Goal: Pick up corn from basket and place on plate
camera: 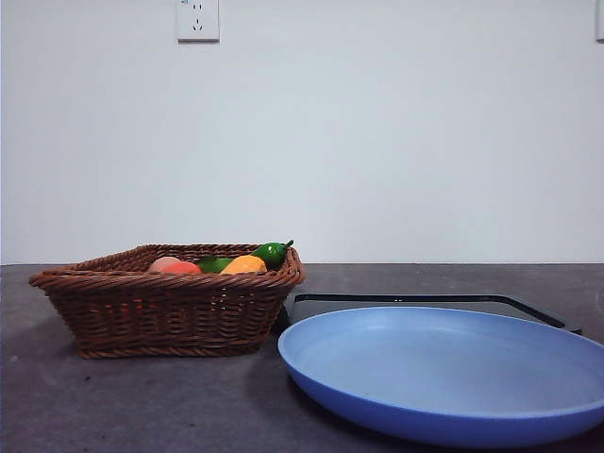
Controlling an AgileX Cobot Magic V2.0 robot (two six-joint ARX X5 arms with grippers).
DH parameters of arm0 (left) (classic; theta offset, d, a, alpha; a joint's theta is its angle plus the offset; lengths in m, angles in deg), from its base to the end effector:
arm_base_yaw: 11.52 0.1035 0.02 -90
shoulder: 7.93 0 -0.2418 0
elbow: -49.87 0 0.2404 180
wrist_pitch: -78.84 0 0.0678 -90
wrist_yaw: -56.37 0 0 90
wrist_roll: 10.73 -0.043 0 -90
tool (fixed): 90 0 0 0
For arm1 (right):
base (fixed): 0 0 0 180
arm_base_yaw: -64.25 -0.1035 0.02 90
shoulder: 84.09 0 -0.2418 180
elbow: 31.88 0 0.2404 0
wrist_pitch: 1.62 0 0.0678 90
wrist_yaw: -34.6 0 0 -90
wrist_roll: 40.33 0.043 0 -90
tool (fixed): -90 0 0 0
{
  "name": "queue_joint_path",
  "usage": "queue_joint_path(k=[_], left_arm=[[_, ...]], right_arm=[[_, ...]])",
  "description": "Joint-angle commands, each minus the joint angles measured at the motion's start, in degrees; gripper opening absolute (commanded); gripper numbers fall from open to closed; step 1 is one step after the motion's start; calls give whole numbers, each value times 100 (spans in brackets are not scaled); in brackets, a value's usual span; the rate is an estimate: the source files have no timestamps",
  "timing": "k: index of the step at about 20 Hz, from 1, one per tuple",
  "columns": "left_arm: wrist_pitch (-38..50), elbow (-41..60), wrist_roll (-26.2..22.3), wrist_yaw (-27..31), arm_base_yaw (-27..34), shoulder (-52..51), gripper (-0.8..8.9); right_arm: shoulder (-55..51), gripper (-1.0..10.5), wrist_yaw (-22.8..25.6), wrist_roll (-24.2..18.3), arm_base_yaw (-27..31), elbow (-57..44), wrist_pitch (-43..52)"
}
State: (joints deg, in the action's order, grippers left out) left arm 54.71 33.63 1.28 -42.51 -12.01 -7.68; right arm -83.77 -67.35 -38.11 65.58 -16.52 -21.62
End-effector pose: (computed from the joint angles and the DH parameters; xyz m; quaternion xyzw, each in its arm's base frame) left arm 0.1184 -0.0077 0.1552 -0.1092 0.0789 -0.0736 0.9881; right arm 0.1200 0.0061 0.1577 0.0243 0.0448 0.0916 0.9945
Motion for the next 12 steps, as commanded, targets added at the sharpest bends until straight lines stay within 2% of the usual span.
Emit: queue_joint_path(k=[1,6,12], left_arm=[[68,157,577,9,11,-7,8],[70,146,1034,7,11,-7,8],[35,-20,1523,-323,11,-7,7]], right_arm=[[-11,2,-4,837,-7,-15,46],[-11,2,-2,1137,-7,-15,39],[-11,2,-4,1934,-7,74,63]])
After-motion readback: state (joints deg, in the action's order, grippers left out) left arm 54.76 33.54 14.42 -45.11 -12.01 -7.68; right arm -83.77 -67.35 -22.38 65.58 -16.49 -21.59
